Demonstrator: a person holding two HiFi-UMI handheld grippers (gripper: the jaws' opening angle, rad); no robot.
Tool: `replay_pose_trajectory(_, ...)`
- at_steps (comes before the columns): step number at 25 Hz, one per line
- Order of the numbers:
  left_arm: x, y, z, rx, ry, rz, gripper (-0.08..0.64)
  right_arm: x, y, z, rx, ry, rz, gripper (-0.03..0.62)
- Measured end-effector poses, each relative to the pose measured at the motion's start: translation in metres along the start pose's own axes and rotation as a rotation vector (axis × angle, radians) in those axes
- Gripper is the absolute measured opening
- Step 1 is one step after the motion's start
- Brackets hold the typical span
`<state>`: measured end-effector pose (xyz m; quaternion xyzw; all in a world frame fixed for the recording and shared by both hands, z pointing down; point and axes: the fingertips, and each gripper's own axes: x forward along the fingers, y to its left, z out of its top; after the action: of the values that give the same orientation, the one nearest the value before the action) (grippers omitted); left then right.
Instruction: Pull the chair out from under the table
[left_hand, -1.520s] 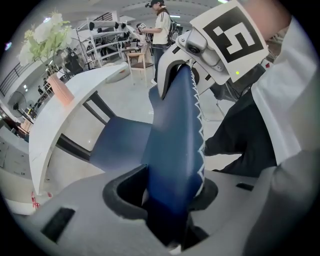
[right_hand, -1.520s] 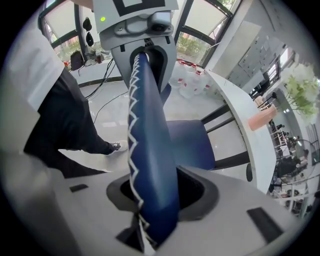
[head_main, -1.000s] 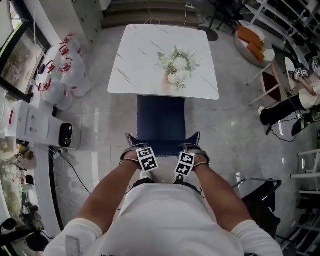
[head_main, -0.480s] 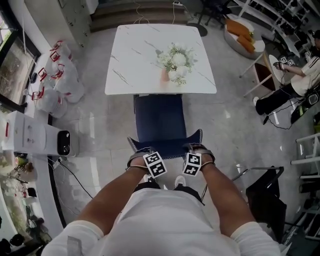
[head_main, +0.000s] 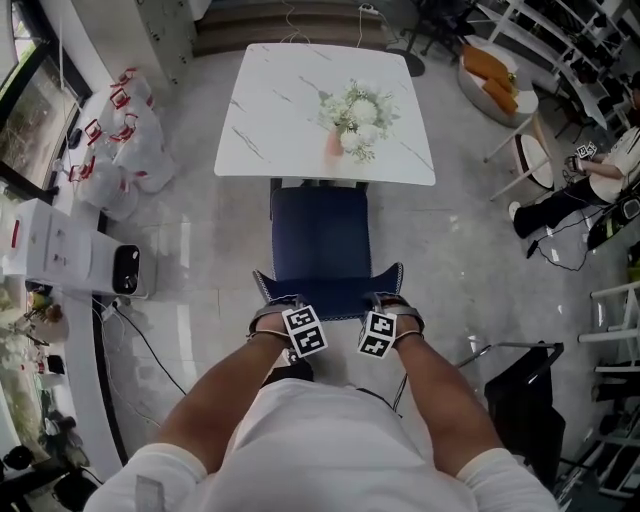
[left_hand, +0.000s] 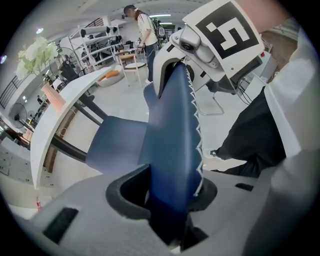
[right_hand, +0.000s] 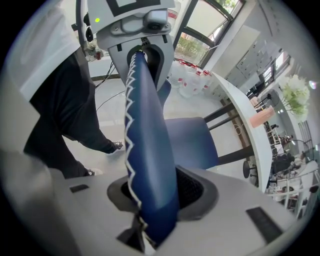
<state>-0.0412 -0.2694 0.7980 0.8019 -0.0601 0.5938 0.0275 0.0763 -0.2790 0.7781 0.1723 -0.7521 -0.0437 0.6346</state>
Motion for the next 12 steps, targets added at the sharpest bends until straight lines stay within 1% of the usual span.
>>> replay_pose_trajectory(4, 0.004, -0.017, -0.005, -0.003, 0.010, 0.011, 0.144, 0.000, 0.019, -0.004, -0.013, -0.002, 0.001, 0.138)
replay_pose_trajectory(7, 0.005, -0.023, -0.009, -0.004, 0.012, 0.039, 0.135, -0.001, 0.026, -0.005, -0.020, 0.003, -0.006, 0.137)
replay_pose_trajectory(12, 0.009, -0.044, -0.017, 0.012, 0.030, 0.076, 0.120, -0.003, 0.051, -0.007, -0.011, 0.010, 0.009, 0.133)
